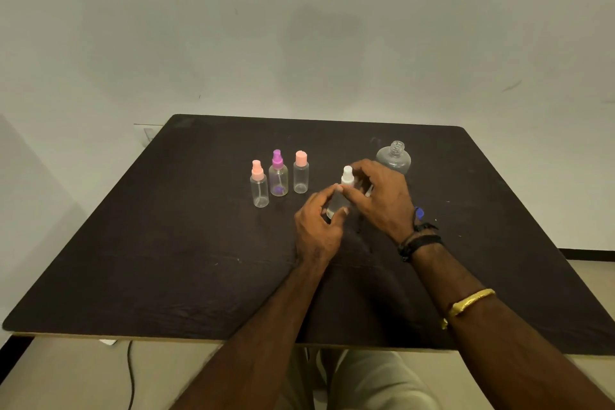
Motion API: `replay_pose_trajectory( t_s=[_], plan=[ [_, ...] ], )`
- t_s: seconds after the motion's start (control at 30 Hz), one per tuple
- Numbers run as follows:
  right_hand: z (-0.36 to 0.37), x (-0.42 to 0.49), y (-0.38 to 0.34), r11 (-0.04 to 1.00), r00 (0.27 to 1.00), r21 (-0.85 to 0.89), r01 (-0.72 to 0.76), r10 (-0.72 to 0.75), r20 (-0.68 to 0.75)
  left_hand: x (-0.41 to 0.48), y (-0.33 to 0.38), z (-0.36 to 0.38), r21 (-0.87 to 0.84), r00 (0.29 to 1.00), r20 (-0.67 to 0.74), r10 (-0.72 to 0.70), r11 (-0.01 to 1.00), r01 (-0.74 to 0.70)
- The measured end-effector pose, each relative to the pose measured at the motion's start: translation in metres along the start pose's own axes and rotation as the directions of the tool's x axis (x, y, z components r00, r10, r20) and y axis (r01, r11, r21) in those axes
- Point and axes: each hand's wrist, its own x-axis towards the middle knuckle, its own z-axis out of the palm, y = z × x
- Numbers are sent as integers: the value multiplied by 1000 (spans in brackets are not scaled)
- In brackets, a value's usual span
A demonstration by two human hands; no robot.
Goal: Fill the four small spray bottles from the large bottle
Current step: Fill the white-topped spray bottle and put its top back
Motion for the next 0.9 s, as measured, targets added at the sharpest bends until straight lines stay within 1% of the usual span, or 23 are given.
replay_pose_trajectory(
  t_s=[0.07, 0.13, 0.3, 0.43, 0.6, 0.73, 0.8, 0.9],
  plan=[
    [0, 2, 1, 997, 998, -48, -58, 58, -2, 0, 0, 0, -1, 1000, -3, -2, 1000, 2],
    [1, 3, 2, 995, 997, -63, -72, 72, -6, 0, 0, 1, -1, 1000, -11, -1, 1000, 1],
    [2, 2, 0, 996, 1000, 93, 7, -8, 9, 1, -1, 1, -33, 1000, -15, 8, 999, -9],
    [2, -1, -1, 993, 997, 96, 76, -76, -7, 0, -1, 1, -38, 1000, -15, -10, 999, 9],
    [4, -1, -1, 998, 996, 50, 35, -31, -89, 0, 1, 0, -35, 1000, -23, -5, 999, 5],
    [6, 0, 1, 1000, 996, 10, 11, -11, -83, -1, 0, 1, -17, 1000, -21, 5, 1000, -5],
    [6, 0, -1, 999, 997, 31, 12, -10, -73, -1, 0, 0, -20, 1000, -22, 6, 1000, -6],
    [4, -1, -4, 992, 998, 120, 34, -28, -50, 0, -2, 0, -60, 1000, -15, 0, 998, -1]
  ],
)
